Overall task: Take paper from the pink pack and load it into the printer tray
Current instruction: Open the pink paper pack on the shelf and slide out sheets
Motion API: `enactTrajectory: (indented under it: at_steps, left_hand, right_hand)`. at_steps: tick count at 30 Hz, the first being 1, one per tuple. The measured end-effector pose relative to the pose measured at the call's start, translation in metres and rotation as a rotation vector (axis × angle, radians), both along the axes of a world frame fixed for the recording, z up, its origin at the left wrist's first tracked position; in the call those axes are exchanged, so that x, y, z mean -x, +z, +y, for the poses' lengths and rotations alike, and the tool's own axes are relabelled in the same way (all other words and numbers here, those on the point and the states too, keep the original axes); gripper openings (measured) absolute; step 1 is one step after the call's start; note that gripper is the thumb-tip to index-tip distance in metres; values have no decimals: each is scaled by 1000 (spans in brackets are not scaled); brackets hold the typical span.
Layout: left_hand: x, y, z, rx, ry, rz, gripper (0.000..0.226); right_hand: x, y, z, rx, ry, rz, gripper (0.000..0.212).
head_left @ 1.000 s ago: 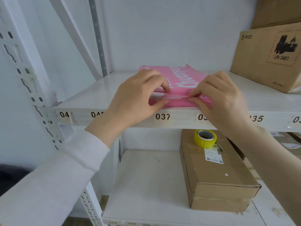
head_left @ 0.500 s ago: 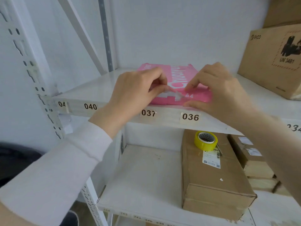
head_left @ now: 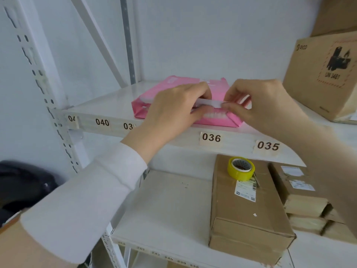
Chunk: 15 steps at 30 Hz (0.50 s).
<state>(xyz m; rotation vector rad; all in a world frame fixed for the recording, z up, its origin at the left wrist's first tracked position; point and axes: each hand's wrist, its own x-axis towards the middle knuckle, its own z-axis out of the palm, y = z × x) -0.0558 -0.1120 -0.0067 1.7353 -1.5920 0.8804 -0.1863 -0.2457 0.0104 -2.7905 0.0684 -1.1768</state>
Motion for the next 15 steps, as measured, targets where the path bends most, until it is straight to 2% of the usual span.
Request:
enactTrajectory:
  at_steps: [3,7,10,12,15]
  left_hand:
    - [-3,8,-3,-26,31,52,18]
    - [-6,18,-4,-92,19,111,16]
    - [-6,21,-8,-115,21,118,17]
    - [-7,20,-11,-147,24,101,17]
    - [-7,18,-9,-203,-110,124,12]
  right_hand:
    - [7,-3,0,-51,33,-103,18]
    - [18,-18,0,262,-32,-317,18]
    - [18,-30,-3,466,-62,-279,12]
    - [17,-32,-5,494,-106,-261,11]
    - [17,-27,-6,495,-139,-293,7]
